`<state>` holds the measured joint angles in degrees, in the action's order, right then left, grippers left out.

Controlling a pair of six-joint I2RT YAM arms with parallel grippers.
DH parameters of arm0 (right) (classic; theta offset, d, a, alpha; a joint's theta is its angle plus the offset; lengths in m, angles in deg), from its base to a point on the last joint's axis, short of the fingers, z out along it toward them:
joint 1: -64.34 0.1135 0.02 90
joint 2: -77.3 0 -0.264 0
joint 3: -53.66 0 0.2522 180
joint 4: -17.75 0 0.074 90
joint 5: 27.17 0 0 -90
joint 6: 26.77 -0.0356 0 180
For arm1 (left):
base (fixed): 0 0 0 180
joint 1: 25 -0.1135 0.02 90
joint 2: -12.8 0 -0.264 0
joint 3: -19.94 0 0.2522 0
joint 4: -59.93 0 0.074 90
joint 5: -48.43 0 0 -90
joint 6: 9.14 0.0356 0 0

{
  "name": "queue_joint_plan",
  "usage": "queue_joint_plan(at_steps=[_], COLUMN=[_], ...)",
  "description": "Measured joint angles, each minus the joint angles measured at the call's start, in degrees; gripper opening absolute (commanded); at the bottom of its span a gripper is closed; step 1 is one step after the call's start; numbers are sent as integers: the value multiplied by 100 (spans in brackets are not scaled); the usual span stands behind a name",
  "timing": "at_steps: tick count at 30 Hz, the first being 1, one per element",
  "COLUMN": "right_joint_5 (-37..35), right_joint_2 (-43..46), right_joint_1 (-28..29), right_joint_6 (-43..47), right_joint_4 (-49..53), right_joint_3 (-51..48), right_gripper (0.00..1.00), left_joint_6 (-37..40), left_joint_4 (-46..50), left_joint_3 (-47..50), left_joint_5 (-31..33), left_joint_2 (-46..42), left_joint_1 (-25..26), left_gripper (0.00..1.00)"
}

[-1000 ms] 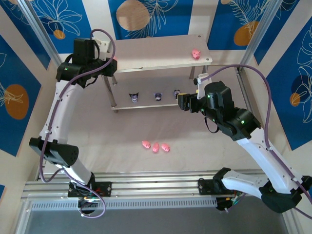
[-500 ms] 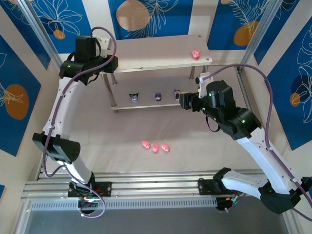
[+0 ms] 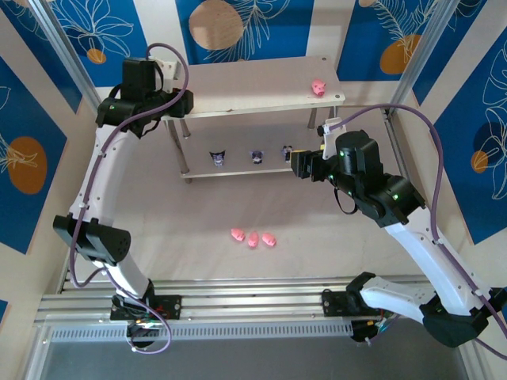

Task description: Place and organize the plastic toys onto the shelf

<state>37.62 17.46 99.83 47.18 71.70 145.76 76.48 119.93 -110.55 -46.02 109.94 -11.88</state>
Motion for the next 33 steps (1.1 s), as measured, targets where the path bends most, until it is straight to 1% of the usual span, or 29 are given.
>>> queue_joint_plan(at_steps=[2,8,10,12,13,16,19,21,24,27,32,33], right_joint_5=[0,17,26,66,85,186,323,455,619,691,726,723], right_joint_2=[0,0,0,4,4,-4,-44,-131,-396,-778,-1611,-1792], right_joint_1=[0,0,0,2,4,66,229,402,748,1165,1707,1779], right_joint_6=[-4,-17,-37,-81,-105,-269,-529,-765,-1141,-1506,-1818,-1838], right_joint_4=[0,15,55,155,219,485,726,846,938,951,721,654], right_joint_3=[0,-2,-35,-151,-232,-640,-1207,-1622,-2096,-2319,-2380,-2380], right_gripper=[77,76,76,76,76,76,74,71,68,67,67,64], left_joint_6=[-11,2,4,4,4,-20,-140,-278,-492,-728,-1019,-1062], left_joint_4=[-11,-37,-87,-164,-212,-341,-402,-343,-118,74,120,90], left_joint_3=[0,4,96,396,605,1668,3126,4072,5152,5873,6531,6607], left_joint_5=[15,59,107,131,131,127,160,223,264,345,468,485], left_joint_2=[-26,-302,-525,-946,-1180,-2262,-3558,-4325,-5145,-5512,-5560,-5523], left_joint_1=[0,0,0,-2,0,7,146,365,745,1088,1602,1696], left_gripper=[54,53,52,51,50,48,47,46,44,43,42,42])
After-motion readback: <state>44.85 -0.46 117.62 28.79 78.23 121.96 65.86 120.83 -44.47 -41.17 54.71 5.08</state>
